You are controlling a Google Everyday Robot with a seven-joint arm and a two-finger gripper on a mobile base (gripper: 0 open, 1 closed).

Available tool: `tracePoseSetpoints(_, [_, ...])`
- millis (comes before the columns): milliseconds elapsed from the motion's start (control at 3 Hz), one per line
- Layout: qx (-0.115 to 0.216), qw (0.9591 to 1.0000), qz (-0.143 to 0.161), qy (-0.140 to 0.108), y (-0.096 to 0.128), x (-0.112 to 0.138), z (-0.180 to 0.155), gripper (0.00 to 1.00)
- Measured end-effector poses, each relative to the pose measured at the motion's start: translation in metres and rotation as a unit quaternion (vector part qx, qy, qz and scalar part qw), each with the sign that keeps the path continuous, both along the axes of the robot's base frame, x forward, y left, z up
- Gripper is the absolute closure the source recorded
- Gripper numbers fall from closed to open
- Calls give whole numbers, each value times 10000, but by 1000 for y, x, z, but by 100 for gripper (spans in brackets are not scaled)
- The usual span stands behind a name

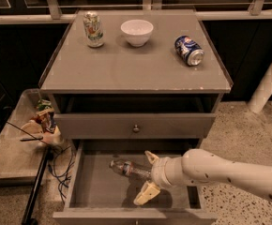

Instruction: Pick water bottle from middle drawer and place on counter

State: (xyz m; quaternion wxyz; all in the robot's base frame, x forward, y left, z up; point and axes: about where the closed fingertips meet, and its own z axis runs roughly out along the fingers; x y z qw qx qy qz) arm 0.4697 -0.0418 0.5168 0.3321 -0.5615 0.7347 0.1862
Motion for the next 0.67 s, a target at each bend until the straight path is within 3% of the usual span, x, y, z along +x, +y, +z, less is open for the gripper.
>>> tracePoseSetpoints(333, [12,10000,-54,22,1,11,-11,0])
tracePoseSetpoints(667, [121,9995,-179,209,0,28,-44,0])
